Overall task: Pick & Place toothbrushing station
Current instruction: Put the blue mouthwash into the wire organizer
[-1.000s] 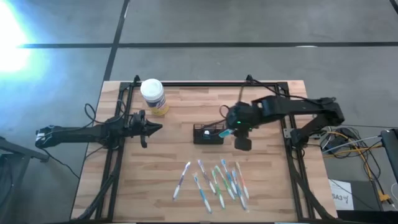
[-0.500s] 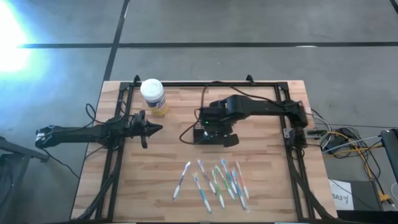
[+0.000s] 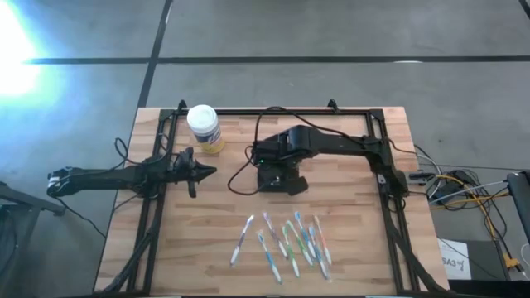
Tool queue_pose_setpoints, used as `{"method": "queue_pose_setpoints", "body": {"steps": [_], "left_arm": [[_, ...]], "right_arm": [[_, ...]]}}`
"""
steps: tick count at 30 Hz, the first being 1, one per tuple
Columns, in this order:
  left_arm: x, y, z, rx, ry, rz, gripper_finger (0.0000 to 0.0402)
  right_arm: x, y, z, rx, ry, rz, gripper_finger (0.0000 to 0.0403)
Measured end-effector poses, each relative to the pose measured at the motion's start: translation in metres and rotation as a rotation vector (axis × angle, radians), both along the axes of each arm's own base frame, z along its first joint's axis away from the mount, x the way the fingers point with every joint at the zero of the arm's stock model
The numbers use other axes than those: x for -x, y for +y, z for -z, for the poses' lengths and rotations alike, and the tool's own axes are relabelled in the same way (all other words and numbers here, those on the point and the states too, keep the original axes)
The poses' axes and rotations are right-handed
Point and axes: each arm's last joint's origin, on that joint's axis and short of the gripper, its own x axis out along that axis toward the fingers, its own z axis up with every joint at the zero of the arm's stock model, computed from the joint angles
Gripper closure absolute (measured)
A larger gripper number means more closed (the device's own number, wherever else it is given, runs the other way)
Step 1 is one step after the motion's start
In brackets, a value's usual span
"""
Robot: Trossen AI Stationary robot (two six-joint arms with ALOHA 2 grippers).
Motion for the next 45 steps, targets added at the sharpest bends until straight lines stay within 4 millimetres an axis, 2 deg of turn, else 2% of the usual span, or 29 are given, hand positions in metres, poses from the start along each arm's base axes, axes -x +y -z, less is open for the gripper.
{"method": "queue_pose_setpoints", "body": {"steps": [7, 13, 23, 36, 45], "left_arm": [[0.000, 0.000, 0.000, -0.001, 0.004, 0.000, 0.0389], [0.000, 0.000, 0.000, -0.001, 0.004, 0.000, 0.0392], [0.000, 0.000, 0.000, -0.003, 0.004, -0.001, 0.0387], [0.000, 0.000, 0.000, -0.006, 0.005, 0.000, 0.0385], [0.000, 0.000, 0.000, -0.007, 0.006, 0.000, 0.0385]], "right_arm": [[0.001, 0.000, 0.009, 0.012, 0.041, -0.007, 0.0310], [0.002, 0.000, 0.027, 0.034, 0.115, -0.006, 0.0310], [0.004, -0.002, 0.043, 0.081, 0.179, 0.012, 0.0310], [0.000, -0.002, 0.067, 0.084, 0.205, -0.018, 0.0310], [-0.006, -0.004, 0.075, 0.086, 0.189, -0.038, 0.0310]]}}
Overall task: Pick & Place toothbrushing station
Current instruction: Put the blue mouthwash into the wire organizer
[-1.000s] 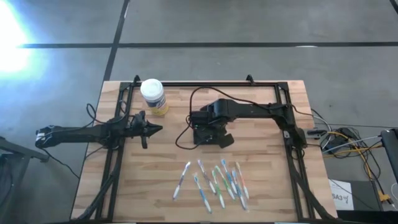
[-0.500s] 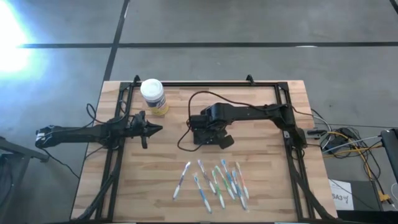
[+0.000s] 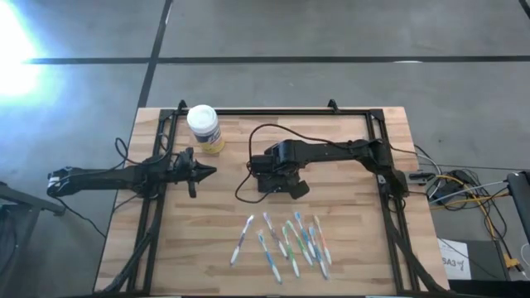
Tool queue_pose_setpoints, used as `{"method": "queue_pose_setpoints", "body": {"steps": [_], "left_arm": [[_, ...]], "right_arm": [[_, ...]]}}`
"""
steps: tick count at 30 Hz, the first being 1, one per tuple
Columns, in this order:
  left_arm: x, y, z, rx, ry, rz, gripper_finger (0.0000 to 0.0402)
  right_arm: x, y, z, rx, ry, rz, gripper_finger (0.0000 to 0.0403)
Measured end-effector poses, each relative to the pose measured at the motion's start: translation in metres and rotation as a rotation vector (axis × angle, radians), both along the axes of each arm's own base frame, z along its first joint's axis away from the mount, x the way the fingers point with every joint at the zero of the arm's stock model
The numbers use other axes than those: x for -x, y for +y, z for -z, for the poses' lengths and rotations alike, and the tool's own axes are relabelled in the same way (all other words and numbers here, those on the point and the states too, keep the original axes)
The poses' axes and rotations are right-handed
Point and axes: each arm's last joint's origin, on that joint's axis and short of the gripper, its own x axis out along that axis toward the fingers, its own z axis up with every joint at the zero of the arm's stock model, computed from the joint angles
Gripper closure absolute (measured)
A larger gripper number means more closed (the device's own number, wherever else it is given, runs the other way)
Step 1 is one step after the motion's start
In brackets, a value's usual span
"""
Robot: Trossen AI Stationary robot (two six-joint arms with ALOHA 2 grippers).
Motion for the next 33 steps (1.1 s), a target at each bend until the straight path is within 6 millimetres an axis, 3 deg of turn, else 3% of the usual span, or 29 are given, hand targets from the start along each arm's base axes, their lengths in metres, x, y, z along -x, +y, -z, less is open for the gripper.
{"method": "queue_pose_setpoints", "body": {"steps": [15, 33], "left_arm": [[0.000, 0.000, 0.002, 0.001, 0.021, -0.005, 0.0385], [0.000, 0.001, 0.002, -0.002, 0.024, -0.027, 0.0385]], "right_arm": [[-0.014, -0.007, 0.037, -0.001, 0.094, -0.007, 0.0309], [-0.012, -0.012, 0.030, -0.002, 0.079, 0.023, 0.0247]]}}
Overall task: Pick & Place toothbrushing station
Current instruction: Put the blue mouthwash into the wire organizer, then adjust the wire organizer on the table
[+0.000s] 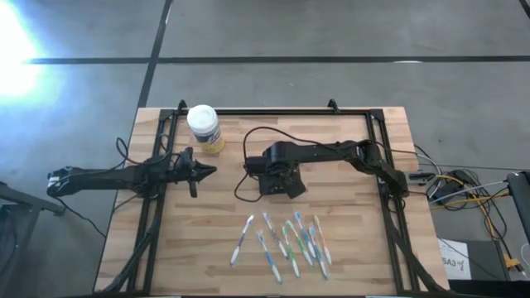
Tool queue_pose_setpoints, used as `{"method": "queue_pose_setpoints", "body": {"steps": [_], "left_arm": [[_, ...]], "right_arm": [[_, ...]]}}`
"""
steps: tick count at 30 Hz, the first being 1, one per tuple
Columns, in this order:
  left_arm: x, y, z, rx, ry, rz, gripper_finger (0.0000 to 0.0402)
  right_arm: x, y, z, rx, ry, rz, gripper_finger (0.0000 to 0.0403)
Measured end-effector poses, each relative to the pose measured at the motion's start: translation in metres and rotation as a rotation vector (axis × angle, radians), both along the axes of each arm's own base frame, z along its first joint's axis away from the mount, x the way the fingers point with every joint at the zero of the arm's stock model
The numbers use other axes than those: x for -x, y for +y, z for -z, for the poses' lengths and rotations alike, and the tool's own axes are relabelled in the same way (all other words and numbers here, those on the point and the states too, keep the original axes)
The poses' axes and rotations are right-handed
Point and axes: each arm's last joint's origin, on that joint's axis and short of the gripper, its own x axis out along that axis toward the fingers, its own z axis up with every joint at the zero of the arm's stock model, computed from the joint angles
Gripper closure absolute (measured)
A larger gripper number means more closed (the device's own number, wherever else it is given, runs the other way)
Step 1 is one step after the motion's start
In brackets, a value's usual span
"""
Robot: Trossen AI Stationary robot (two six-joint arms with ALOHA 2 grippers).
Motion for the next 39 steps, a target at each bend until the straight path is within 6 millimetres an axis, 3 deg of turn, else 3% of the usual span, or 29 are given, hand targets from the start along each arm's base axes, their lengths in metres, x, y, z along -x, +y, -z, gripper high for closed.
{"method": "queue_pose_setpoints", "body": {"steps": [6, 14, 20, 23, 25, 29, 34, 39], "left_arm": [[0.000, 0.000, 0.000, 0.000, 0.000, 0.000, 0.0385], [0.000, 0.000, 0.000, 0.000, 0.000, -0.001, 0.0385], [0.000, 0.000, 0.001, 0.036, 0.002, -0.004, 0.0385], [0.000, 0.000, 0.004, 0.091, 0.027, -0.010, 0.0387], [0.000, -0.001, 0.007, 0.123, 0.051, -0.005, 0.0392], [-0.003, -0.006, 0.008, 0.167, 0.060, 0.064, 0.0397], [-0.011, -0.019, 0.005, 0.184, 0.014, 0.131, 0.0399], [-0.019, -0.031, 0.003, 0.192, -0.023, 0.119, 0.0399]], "right_arm": [[0.002, 0.000, -0.021, 0.003, -0.026, 0.029, 0.0237], [0.015, 0.000, -0.085, -0.002, -0.204, 0.103, 0.0243], [0.054, 0.004, -0.149, -0.239, -0.474, 0.187, 0.0259], [0.083, 0.014, -0.164, -0.174, -0.599, 0.218, 0.0270], [0.104, 0.021, -0.161, -0.115, -0.659, 0.257, 0.0279], [0.147, 0.028, -0.143, -0.162, -0.801, 0.346, 0.0301], [0.187, 0.033, -0.102, -0.269, -0.943, 0.460, 0.0347], [0.212, 0.032, -0.060, -0.301, -0.937, 0.541, 0.0390]]}}
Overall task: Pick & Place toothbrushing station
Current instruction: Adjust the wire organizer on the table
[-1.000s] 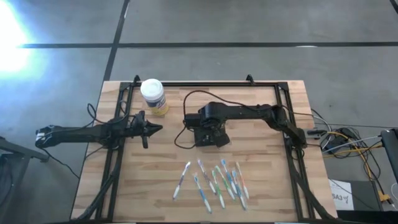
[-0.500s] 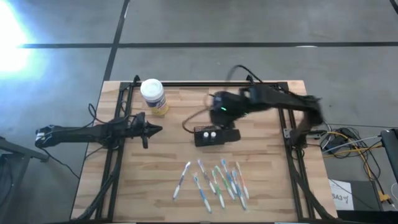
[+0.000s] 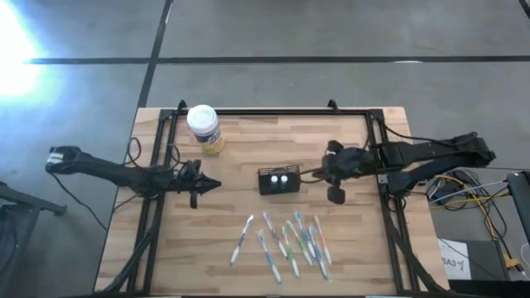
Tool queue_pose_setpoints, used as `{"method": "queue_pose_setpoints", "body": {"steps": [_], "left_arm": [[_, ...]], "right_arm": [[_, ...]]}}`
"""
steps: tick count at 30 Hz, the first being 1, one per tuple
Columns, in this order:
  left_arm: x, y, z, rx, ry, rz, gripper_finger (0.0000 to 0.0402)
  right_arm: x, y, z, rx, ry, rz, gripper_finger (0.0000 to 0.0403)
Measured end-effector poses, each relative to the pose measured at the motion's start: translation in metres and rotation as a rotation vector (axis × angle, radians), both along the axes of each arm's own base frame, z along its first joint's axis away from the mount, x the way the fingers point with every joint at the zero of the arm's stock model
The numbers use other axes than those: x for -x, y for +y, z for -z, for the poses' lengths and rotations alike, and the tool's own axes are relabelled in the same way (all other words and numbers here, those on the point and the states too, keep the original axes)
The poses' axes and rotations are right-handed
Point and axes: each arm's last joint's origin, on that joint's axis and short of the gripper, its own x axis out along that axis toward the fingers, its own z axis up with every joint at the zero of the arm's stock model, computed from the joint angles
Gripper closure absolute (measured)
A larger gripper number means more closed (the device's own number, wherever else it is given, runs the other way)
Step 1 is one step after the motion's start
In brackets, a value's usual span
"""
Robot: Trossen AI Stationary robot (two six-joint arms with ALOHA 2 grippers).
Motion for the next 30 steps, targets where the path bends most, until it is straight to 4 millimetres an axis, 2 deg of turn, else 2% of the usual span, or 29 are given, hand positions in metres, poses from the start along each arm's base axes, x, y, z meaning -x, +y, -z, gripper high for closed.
{"method": "queue_pose_setpoints", "body": {"steps": [8, 12, 21, 30], "left_arm": [[-0.022, -0.009, 0.003, 0.070, 0.144, -0.061, 0.0397], [-0.040, -0.012, 0.002, 0.061, 0.211, -0.076, 0.0395], [-0.087, -0.021, -0.009, 0.021, 0.236, -0.066, 0.0393], [-0.125, -0.027, 0.002, 0.010, 0.322, -0.098, 0.0392]], "right_arm": [[0.017, -0.004, 0.047, -0.027, 0.095, 0.139, 0.0392], [0.017, -0.004, 0.061, -0.038, 0.122, 0.164, 0.0392], [0.009, -0.005, 0.087, -0.079, 0.105, 0.217, 0.0390], [-0.005, -0.008, 0.116, -0.015, 0.179, 0.354, 0.0390]]}}
